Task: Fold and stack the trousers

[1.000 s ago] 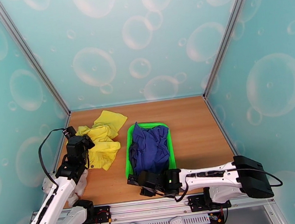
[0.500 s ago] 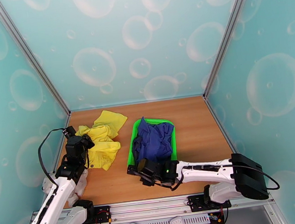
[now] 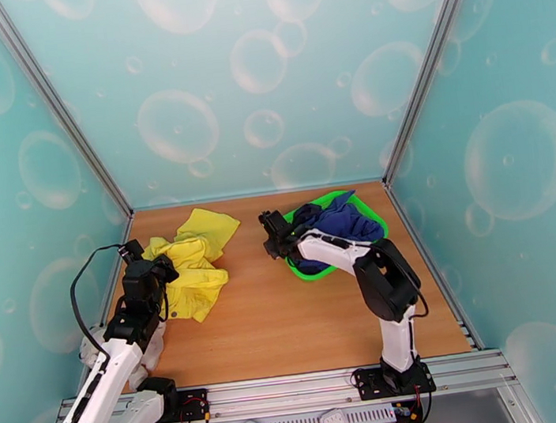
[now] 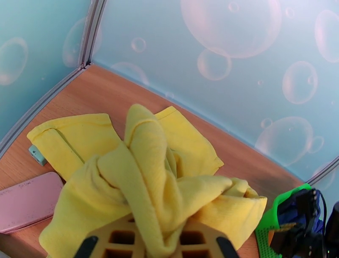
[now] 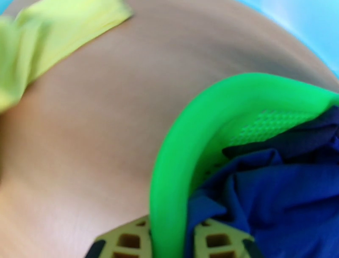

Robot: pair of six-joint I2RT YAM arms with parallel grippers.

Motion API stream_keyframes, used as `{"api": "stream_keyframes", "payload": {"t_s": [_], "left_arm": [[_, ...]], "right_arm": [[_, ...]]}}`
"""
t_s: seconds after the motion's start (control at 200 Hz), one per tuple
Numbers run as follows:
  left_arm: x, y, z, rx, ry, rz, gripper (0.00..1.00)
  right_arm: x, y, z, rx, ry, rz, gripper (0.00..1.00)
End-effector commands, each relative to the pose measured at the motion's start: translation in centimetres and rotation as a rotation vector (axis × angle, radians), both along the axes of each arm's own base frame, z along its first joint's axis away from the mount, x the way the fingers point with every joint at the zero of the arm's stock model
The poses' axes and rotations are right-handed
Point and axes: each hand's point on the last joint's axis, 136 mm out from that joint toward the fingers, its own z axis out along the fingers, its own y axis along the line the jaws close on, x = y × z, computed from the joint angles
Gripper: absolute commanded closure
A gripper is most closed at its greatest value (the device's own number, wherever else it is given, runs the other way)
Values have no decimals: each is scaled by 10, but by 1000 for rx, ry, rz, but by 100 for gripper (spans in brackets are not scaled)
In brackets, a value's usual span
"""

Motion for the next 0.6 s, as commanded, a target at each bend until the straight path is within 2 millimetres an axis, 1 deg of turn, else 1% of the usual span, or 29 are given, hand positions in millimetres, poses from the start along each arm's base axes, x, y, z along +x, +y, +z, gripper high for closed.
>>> {"api": "stream_keyframes", "payload": {"t_s": [0.0, 0.095, 0.175, 0.185, 0.245, 0.295, 0.345, 0.415, 0.535, 0.595], "left_arm": [[2, -8, 32, -30, -120, -35, 100], [0, -13, 36, -26, -133, -57, 100], [-3, -19, 40, -25, -149, -80, 100], [-3, -21, 41, -25, -152, -84, 100], [-5, -24, 44, -21, -165, -96, 100], [-7, -28, 46, -19, -172, -107, 100], [-8, -32, 47, -16, -174, -116, 100], [-8, -37, 46, -11, -174, -131, 100], [-8, -46, 47, 2, -171, -158, 100], [-8, -52, 48, 9, -169, -173, 100]], "right_arm": [[50, -9, 4, 83, -18, -121, 83], [87, -21, 5, 79, -38, -156, 83], [114, -34, 9, 101, -51, -191, 83], [116, -35, 6, 101, -44, -193, 83], [133, -44, 16, 126, -62, -208, 83], [145, -53, 18, 136, -70, -219, 83], [154, -60, 23, 135, -84, -228, 83], [166, -79, 31, 143, -111, -263, 83], [177, -109, 38, 156, -135, -291, 83], [181, -118, 40, 168, -143, -291, 82]]}}
